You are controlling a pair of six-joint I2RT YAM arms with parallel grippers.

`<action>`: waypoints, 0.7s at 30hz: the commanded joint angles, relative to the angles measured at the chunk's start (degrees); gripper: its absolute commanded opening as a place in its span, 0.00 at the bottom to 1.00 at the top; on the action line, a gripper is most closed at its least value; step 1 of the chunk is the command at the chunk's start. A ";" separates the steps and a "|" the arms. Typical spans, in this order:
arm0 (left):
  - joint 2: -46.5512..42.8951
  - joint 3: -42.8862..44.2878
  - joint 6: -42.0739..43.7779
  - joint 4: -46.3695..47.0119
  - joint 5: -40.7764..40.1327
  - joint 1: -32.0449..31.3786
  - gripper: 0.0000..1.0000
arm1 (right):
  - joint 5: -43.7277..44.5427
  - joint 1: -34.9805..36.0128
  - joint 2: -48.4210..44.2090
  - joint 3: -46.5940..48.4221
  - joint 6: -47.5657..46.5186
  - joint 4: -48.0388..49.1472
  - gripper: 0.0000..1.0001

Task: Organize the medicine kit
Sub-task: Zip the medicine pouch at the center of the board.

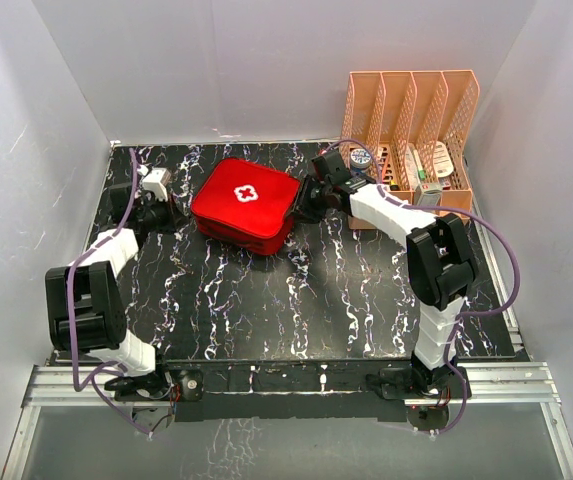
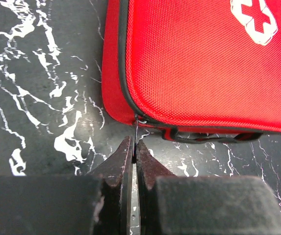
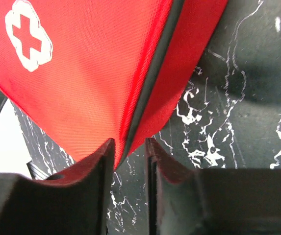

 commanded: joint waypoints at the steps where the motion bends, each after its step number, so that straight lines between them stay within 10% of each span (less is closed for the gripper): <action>1: -5.70 0.96 0.24 -0.67 -0.45 2.82 0.00 | 1.04 -2.05 -1.28 3.83 -2.28 1.98 0.34; 21: -7.87 -2.54 1.57 -4.72 8.81 1.56 0.00 | -0.80 0.56 -6.19 1.57 0.83 -1.13 0.40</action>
